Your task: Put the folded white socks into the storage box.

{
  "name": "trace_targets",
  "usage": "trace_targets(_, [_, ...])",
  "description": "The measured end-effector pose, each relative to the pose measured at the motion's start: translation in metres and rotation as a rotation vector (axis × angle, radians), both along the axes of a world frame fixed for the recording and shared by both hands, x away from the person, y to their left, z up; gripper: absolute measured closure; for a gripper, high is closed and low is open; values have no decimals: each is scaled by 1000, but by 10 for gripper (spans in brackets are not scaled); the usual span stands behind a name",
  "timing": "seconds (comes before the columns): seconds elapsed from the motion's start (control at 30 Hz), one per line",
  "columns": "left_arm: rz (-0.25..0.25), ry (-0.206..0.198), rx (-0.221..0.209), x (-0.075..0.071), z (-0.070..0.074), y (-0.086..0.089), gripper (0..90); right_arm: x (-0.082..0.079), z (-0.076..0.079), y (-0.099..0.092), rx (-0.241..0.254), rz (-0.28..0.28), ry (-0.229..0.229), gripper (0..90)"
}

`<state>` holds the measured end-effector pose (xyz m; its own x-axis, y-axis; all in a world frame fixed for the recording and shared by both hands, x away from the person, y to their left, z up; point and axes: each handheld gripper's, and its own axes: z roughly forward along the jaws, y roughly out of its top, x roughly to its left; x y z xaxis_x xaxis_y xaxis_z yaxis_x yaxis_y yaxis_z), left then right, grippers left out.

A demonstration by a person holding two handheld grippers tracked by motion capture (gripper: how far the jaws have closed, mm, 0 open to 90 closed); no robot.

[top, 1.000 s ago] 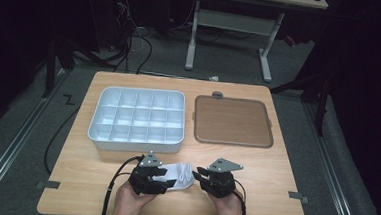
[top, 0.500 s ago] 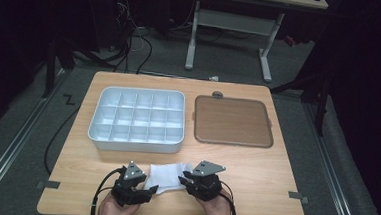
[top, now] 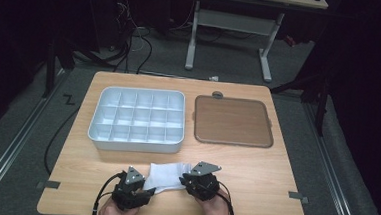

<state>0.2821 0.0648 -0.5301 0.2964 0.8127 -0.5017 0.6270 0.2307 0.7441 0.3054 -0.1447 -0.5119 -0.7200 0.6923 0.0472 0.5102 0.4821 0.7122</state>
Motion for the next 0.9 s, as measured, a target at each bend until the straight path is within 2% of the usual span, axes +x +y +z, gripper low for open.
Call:
trace_targets(0.1, [-5,-6,8,0,-1,0,641,1,0,-1,-8,-5,-1,833])
trace_targets(0.33, [5,-20,18,0,-2,1,732,1,0,-1,-2,-9,-13,857])
trace_targets(0.77, [17,-35,48,1,-3,-1,826,3,5,-10,30,-42,-42,875])
trace_targets(0.9, [18,-41,67,1,-3,-3,829,2,6,-14,30,-55,-49,886])
